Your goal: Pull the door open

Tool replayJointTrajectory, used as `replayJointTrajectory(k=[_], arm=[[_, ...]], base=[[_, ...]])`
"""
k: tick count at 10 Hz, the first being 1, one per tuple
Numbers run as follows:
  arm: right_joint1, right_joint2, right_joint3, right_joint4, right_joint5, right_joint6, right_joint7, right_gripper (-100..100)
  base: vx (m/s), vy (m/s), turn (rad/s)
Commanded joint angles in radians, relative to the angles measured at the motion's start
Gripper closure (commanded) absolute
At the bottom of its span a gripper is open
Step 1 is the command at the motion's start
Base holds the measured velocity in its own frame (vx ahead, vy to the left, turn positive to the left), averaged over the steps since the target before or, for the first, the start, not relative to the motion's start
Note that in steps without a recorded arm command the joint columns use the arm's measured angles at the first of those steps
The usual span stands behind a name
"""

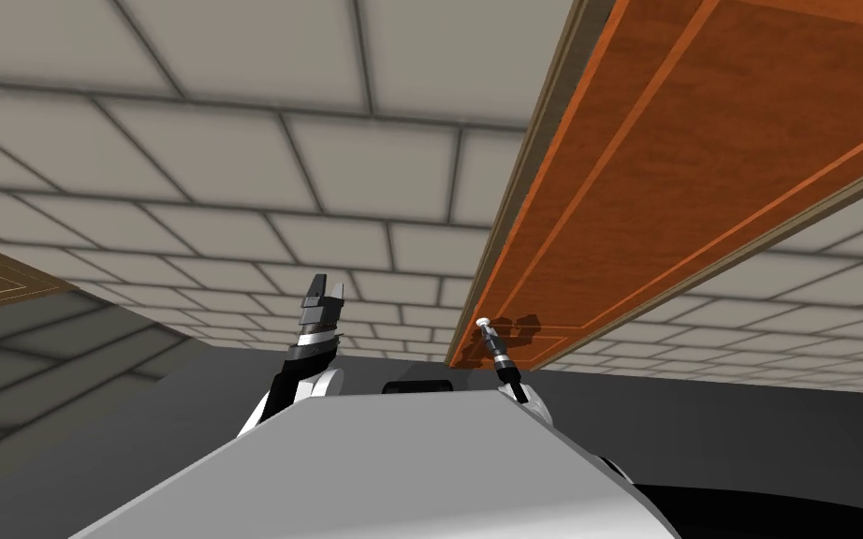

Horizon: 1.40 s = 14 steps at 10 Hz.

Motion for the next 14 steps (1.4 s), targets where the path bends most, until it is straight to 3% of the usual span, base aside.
replayJointTrajectory(k=[1,14], arm=[[0.0,0.004,0.005,0.0,-0.014,0.002,-0.046,100],[-0.015,0.012,0.03,0.004,-0.121,0.021,-0.347,100]], base=[[-0.038,-0.022,0.059],[-0.045,-0.027,0.072]])
